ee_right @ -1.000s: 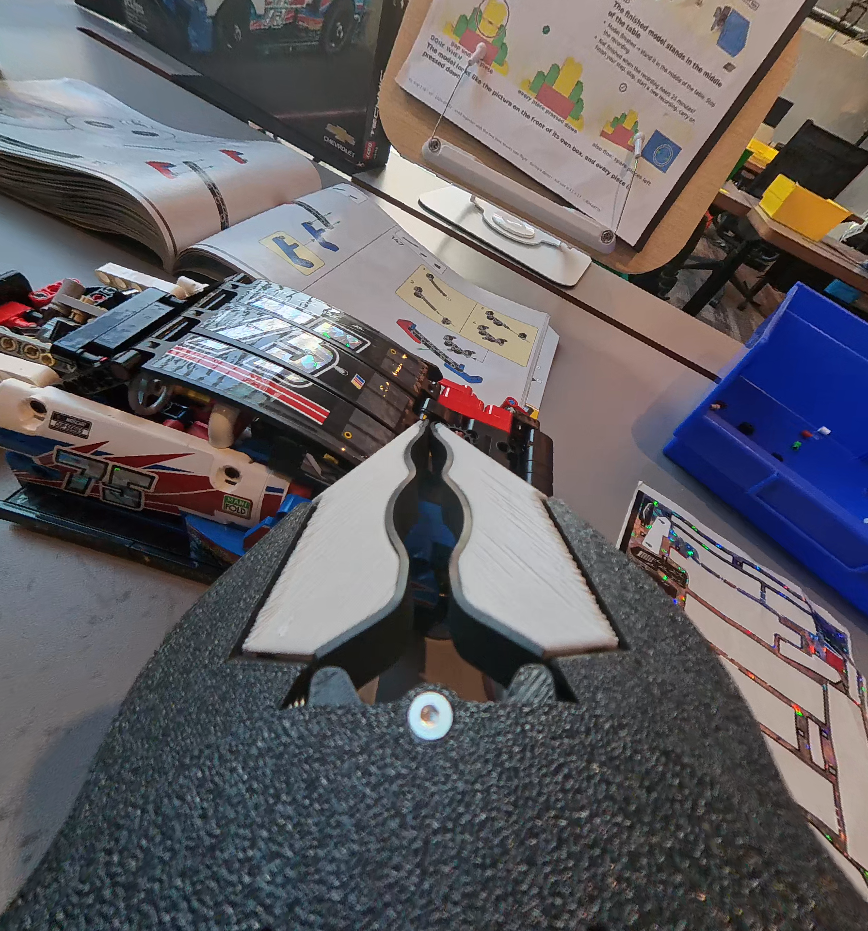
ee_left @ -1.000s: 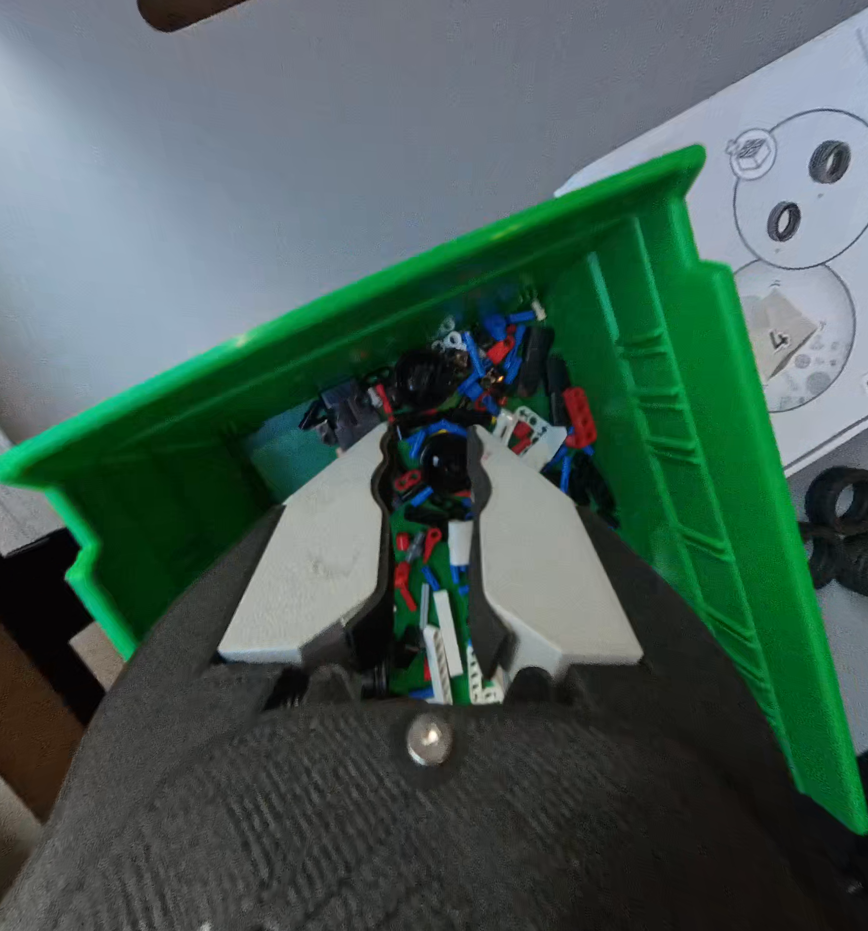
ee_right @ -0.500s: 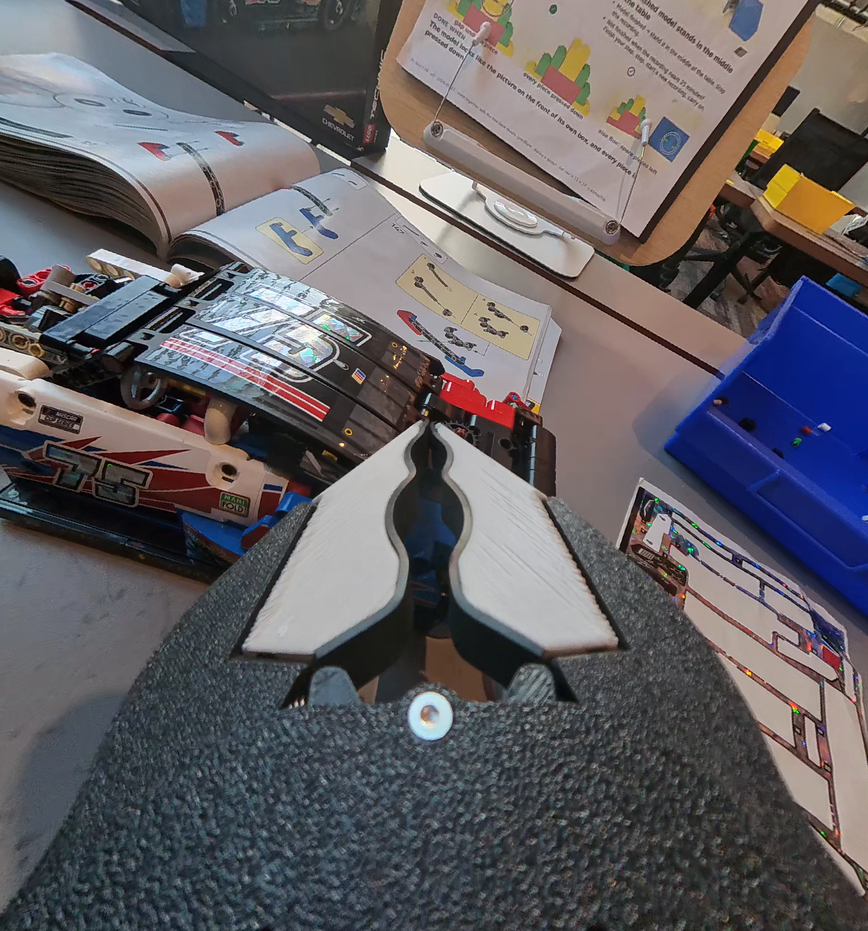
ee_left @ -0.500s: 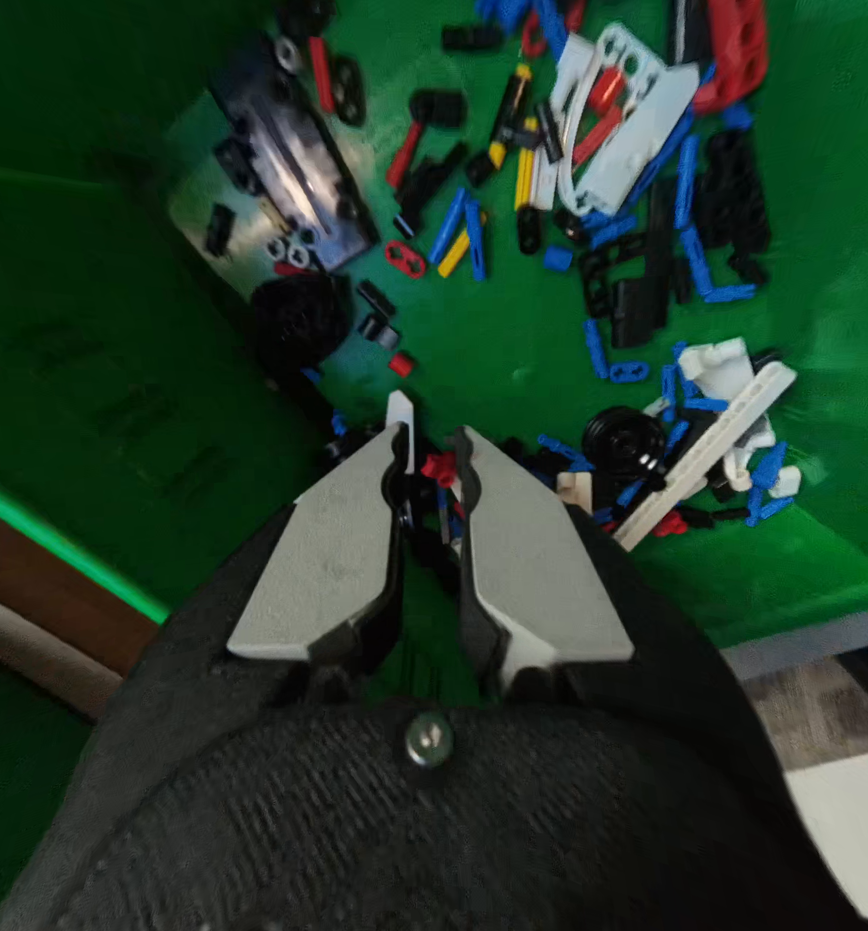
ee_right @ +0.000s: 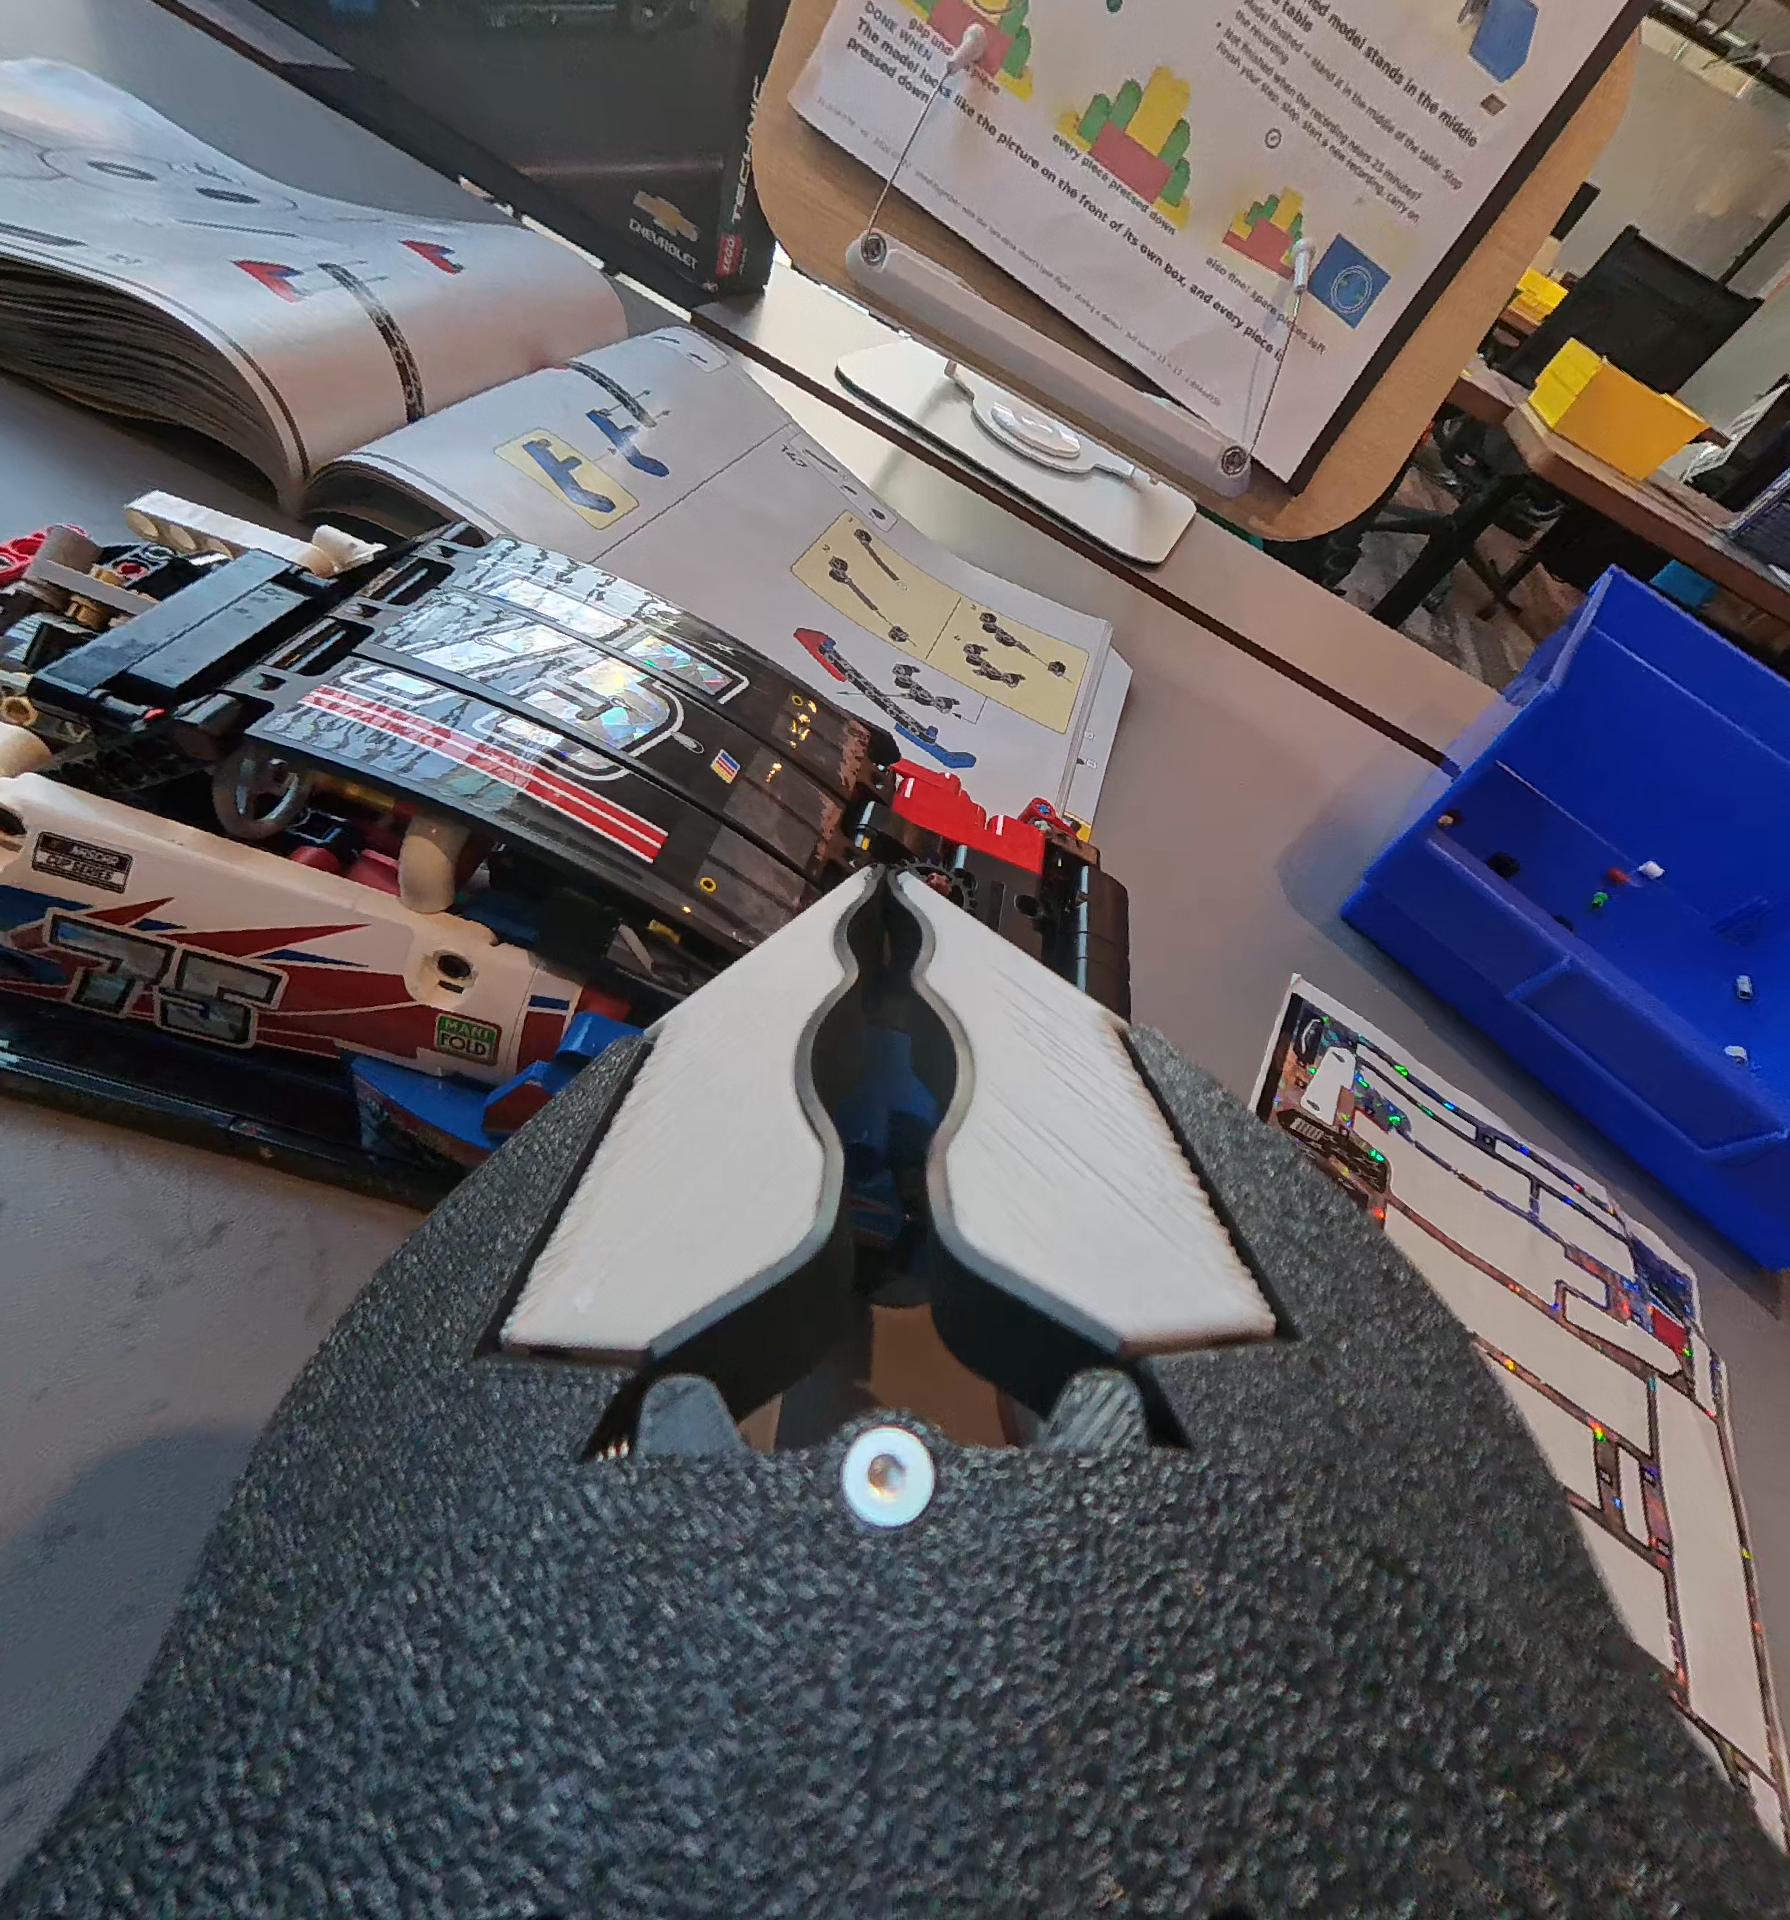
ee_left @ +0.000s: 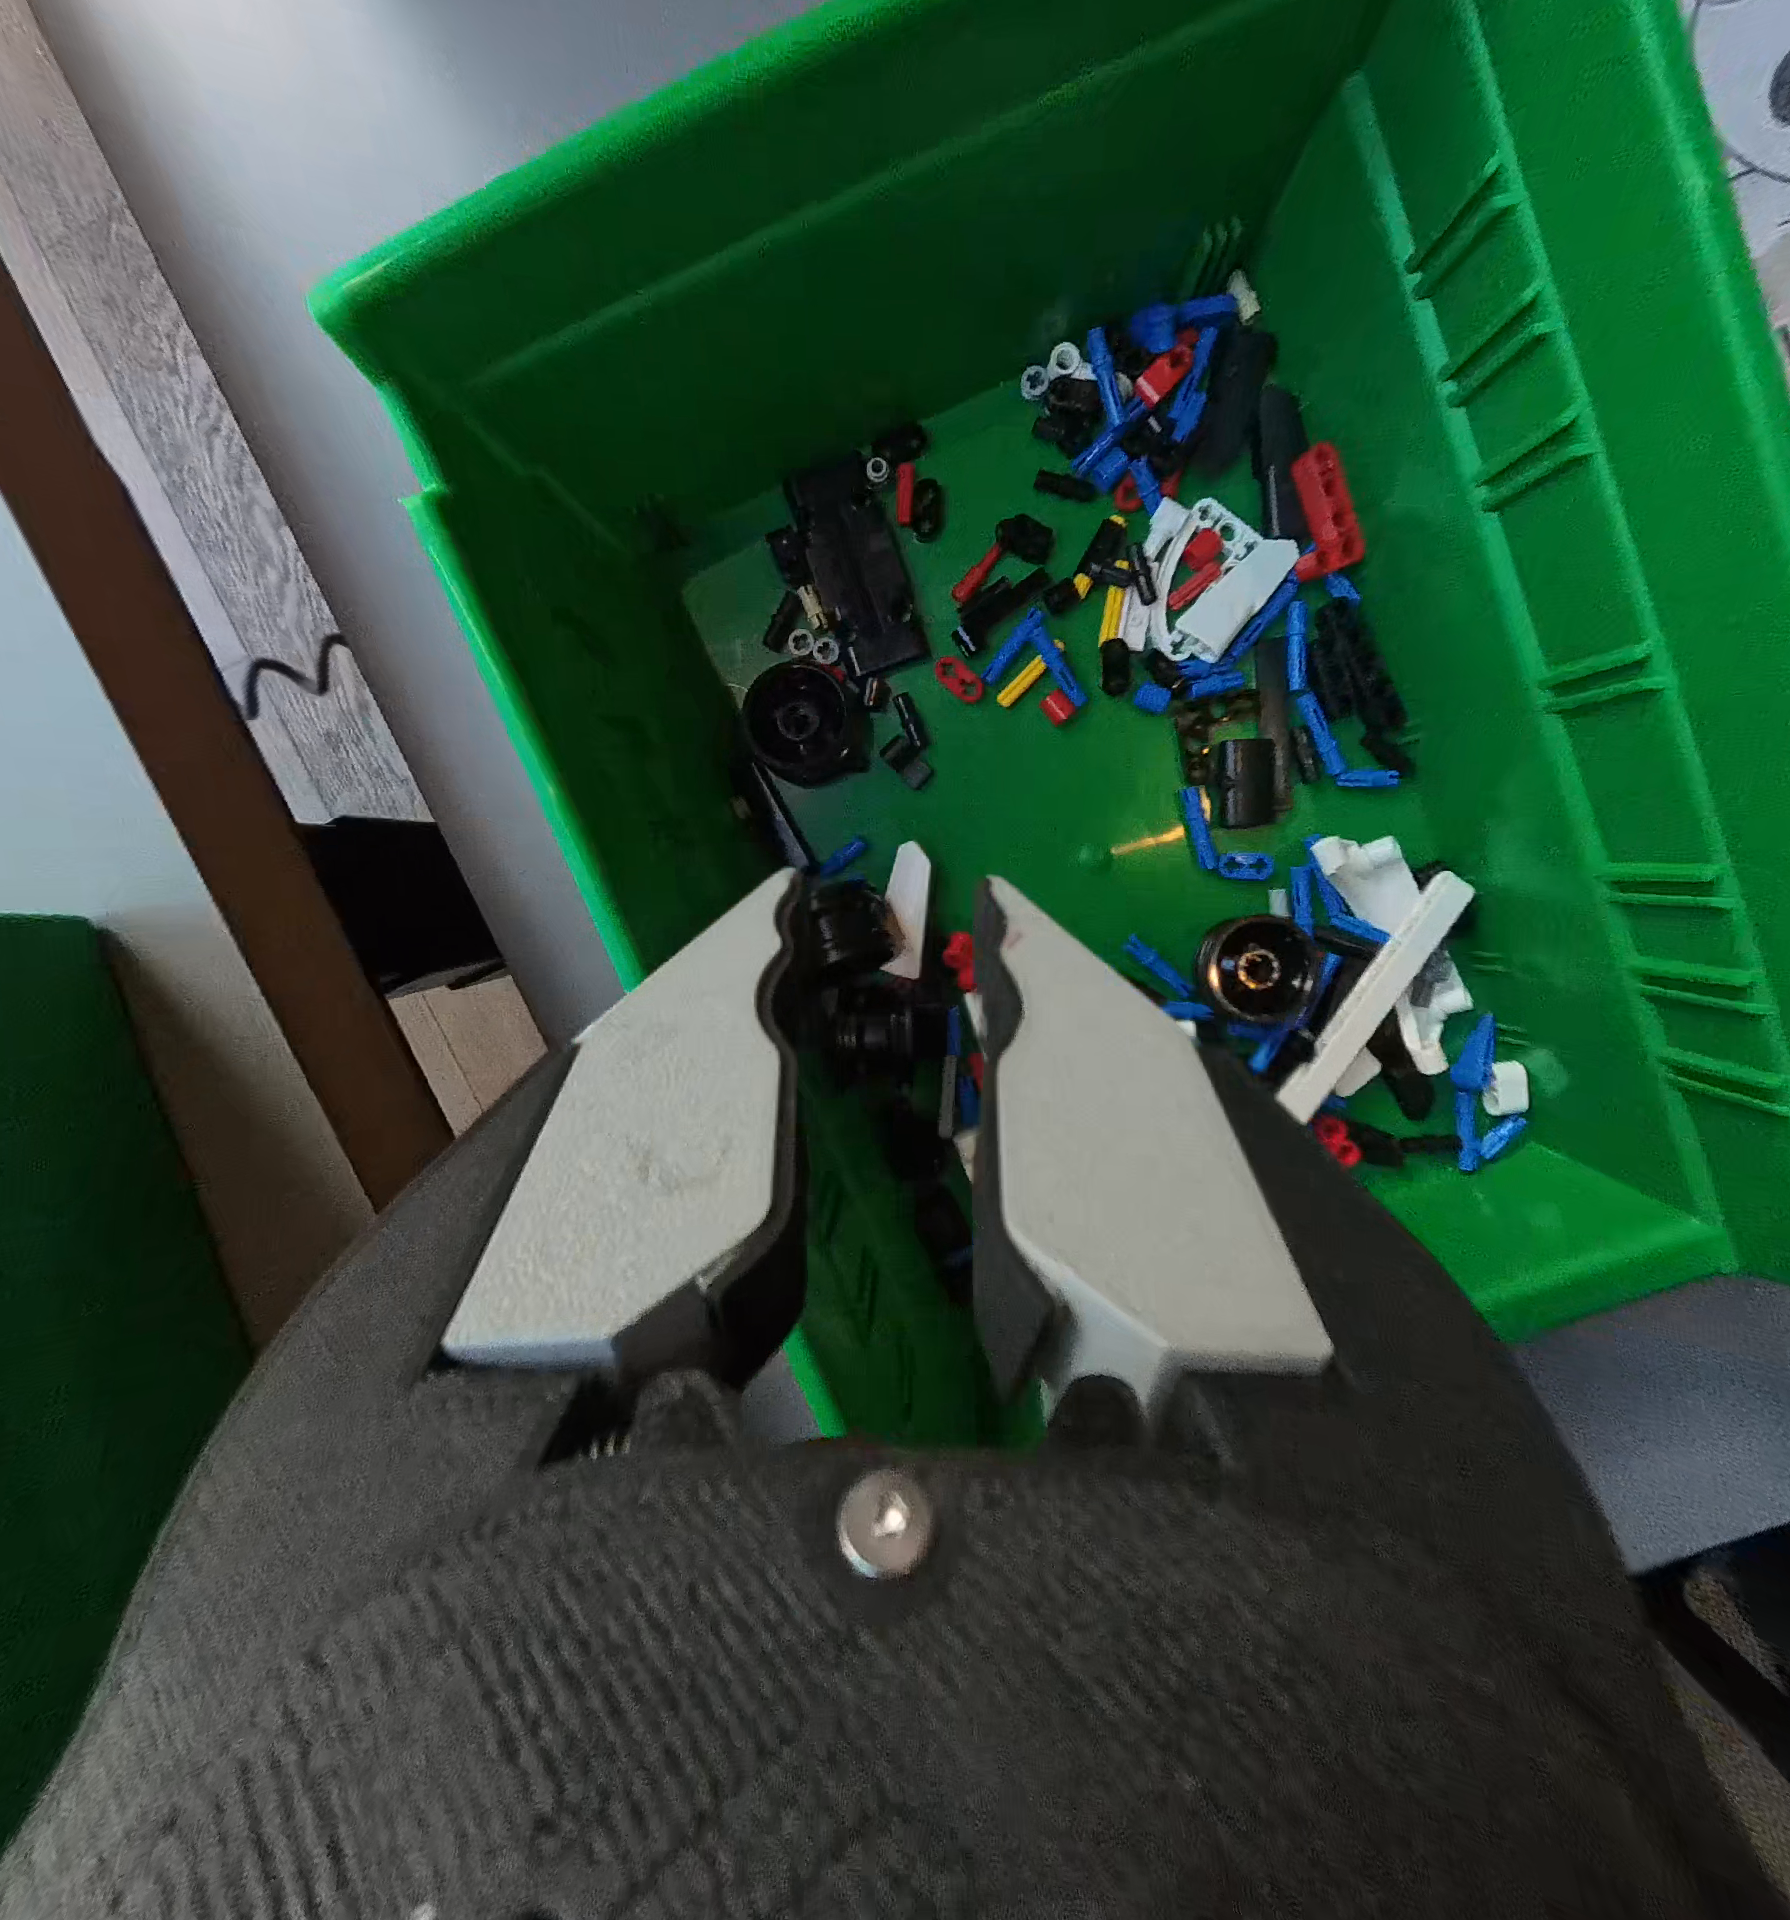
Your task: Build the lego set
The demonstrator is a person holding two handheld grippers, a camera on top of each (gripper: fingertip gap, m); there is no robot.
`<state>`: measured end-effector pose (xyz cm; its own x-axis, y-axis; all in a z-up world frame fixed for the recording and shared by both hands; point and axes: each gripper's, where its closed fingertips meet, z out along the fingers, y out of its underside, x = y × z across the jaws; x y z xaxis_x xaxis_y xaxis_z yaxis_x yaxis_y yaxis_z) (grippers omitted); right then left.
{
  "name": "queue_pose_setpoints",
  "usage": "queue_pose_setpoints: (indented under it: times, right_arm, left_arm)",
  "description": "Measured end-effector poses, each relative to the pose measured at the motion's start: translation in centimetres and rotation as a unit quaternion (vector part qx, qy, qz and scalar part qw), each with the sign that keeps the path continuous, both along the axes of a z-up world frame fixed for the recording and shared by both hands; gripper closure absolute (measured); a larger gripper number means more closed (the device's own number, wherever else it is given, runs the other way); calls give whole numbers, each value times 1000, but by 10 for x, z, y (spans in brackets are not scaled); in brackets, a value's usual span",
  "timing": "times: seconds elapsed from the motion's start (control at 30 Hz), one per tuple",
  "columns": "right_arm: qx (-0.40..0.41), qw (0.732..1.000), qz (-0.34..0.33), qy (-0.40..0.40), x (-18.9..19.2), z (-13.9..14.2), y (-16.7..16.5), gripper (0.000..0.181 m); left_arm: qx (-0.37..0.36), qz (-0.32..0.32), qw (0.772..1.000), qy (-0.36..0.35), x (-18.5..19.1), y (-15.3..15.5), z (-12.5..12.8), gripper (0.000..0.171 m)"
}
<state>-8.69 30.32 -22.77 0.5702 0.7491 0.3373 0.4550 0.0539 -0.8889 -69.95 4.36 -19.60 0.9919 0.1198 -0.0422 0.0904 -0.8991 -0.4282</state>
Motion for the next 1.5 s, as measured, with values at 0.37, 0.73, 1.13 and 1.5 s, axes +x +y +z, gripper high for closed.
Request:
queue_pose_setpoints:
  times: [0.37,0.73,1.13,1.5]
  right_arm:
    - [6,1000,-6,-3,1,0,1,181]
    - [43,999,-2,15,1,12,-3,181]
    - [71,993,43,88,-2,40,-19,181]
    - [53,996,34,68,-4,29,-14,181]
  left_arm:
    - [-47,-11,999,15,3,12,-30,138]
    - [13,59,998,8,20,-31,-2,126]
    - [-142,9,990,22,39,-73,-15,149]
    - [-293,-43,953,66,19,-63,-75,164]
